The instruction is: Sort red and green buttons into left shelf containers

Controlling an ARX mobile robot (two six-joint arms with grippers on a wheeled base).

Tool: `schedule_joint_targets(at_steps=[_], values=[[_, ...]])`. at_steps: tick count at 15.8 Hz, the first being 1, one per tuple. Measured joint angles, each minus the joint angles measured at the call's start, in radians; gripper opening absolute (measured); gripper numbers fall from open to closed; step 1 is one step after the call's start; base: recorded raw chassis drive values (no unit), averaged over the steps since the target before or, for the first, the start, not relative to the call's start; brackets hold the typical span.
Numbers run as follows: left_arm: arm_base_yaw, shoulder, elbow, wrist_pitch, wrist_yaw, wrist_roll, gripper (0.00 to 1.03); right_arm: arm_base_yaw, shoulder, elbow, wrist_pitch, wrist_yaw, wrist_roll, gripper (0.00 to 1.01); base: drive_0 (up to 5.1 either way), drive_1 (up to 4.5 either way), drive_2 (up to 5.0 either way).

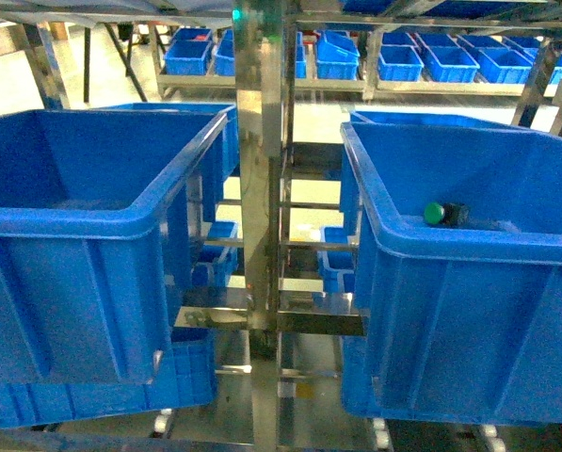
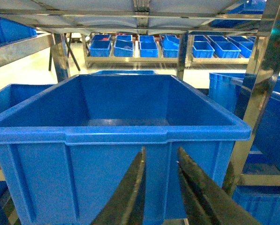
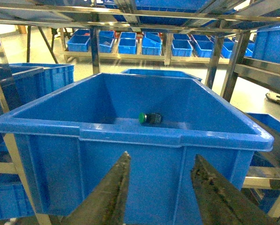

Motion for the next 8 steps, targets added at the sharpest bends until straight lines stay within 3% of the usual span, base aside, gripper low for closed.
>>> schedule_joint_targets(at_steps=[5, 7, 8], values=[[0.000, 0.000, 0.000, 0.000, 0.000, 0.000, 0.80, 0.000, 0.000, 0.000, 0.000, 0.000, 0.000, 0.96, 0.0, 0.00, 0.0], [0.000, 0.000, 0.000, 0.000, 0.000, 0.001, 1.00, 0.000, 0.000, 0.000, 0.000, 0.000, 0.000, 0.98, 0.0, 0.00, 0.0], [0.000, 0.000, 0.000, 0.000, 0.000, 0.000, 0.97, 0.000, 0.000, 0.000, 0.000, 0.000, 0.000, 0.98, 0.0, 0.00, 0.0]])
